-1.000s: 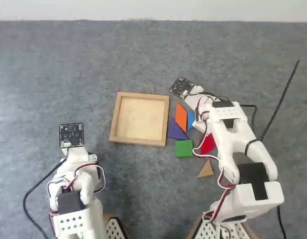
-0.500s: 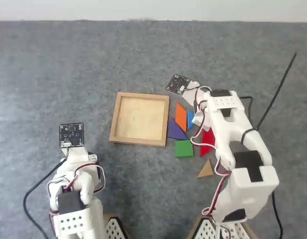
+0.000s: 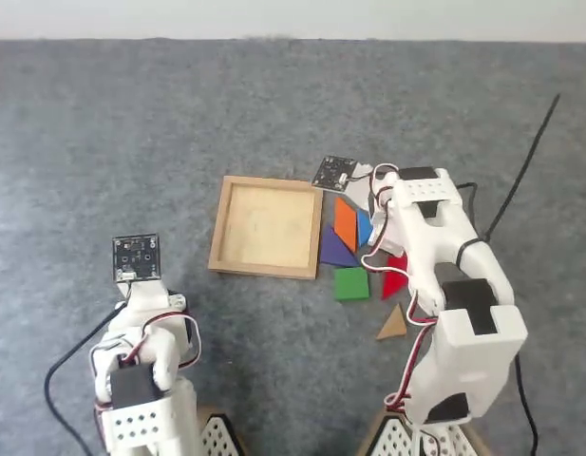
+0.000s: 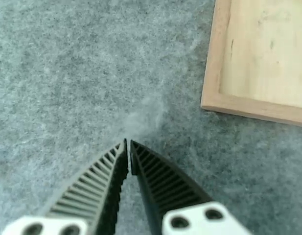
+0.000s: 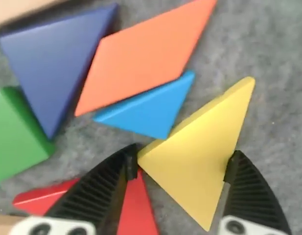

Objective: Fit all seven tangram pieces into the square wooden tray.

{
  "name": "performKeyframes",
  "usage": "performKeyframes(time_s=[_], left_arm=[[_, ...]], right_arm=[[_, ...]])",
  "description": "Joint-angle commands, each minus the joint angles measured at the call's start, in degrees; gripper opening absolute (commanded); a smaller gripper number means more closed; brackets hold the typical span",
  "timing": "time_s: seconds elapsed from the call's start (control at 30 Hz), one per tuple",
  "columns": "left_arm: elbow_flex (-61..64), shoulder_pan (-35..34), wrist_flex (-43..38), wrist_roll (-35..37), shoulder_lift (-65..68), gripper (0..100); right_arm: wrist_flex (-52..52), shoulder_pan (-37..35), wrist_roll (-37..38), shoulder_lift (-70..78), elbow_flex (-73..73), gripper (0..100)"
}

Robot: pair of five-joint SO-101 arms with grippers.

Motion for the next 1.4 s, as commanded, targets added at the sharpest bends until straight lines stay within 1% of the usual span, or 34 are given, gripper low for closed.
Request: performKeyframes(time_s=[0.0,0.17,0.33,0.47,0.7,0.93,1.07,1.37], left_arm=[[-0.7,-0.3,0.3,-0.4,-1.0,1],[-0.7,-0.3,0.2,-0.4,-1.0,1],[-0.7,-0.3,0.2,-0.4,-1.0,1],[-0.7,-0.3,0.2,-0.4,-1.0,1],[-0.7,-0.3,0.2,-0.4,-1.0,1],[-0.7,-0.3,0.1,-0.4,-1.0,1],[-0.7,-0.3,0.1,-0.4,-1.0,1],[-0.7,0.3,0.0,-0.3,-1.0,1]], right_arm=[[2.2,-0.5,1.0,0.0,-2.1,27.4],[2.2,-0.4,0.4,0.0,-2.2,27.3],[-1.5,-0.5,-6.8,0.0,-2.2,27.0],[-1.4,-0.2,-6.4,-0.1,-1.9,26.7],[-1.4,-0.2,-6.5,-0.1,-2.1,12.3],[-0.9,-0.1,-6.7,-0.6,-1.9,10.5],[1.8,-0.3,-7.5,-4.2,-2.2,10.5],[13.7,-0.7,-7.0,-21.9,-2.2,10.4]])
